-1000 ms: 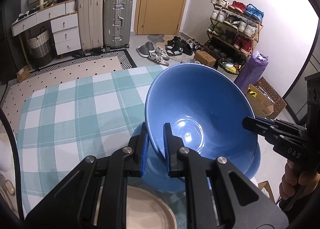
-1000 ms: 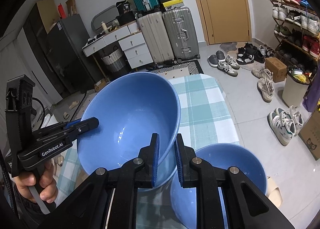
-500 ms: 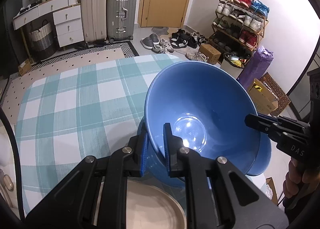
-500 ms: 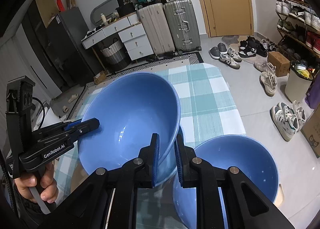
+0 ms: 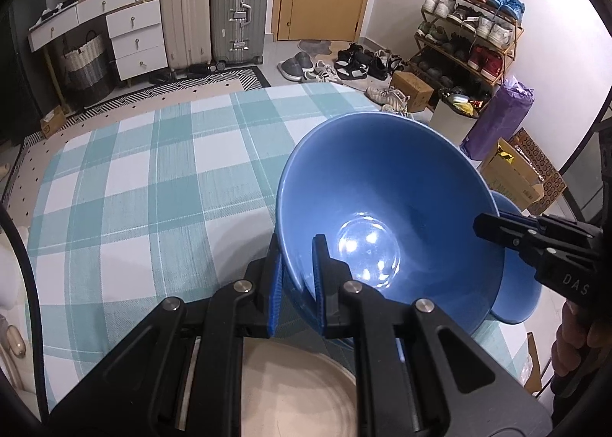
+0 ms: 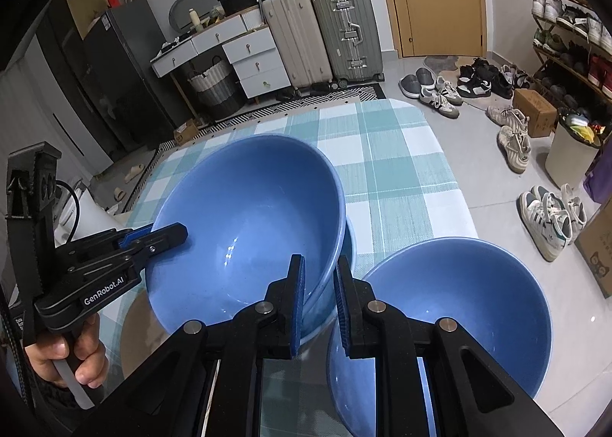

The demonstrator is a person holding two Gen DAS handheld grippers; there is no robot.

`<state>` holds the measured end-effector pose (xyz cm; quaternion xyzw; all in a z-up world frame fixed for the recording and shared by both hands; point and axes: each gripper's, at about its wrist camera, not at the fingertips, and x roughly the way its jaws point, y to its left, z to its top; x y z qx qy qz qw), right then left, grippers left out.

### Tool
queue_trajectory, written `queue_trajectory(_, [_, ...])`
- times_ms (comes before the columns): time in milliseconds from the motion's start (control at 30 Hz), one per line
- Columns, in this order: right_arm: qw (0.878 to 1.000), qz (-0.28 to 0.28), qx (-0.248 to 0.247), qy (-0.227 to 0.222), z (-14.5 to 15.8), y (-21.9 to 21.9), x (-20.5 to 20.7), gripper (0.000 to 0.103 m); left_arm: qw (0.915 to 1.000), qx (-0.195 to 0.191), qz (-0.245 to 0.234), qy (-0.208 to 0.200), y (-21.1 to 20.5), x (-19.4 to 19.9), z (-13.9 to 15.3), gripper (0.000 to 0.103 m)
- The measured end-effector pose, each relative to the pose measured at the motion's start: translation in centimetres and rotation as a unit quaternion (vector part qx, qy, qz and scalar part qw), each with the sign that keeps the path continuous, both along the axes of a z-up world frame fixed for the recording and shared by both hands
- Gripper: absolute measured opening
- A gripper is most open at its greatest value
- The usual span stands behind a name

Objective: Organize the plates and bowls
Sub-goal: 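Lift the blue bowl and carry it toward another blue bowl, then lower the blue bowl into the other blue bowl and open both grippers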

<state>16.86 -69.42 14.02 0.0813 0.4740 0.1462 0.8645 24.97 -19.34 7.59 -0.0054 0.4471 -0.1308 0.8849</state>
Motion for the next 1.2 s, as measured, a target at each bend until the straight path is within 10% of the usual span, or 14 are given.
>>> queue_trajectory(1200, [0.997, 0.011, -0.071, 0.004, -3.0, 1.6, 0.5, 0.016, 0.9981, 0.061, 0.0, 0.003, -0.4, 1.0, -5.6, 0.013])
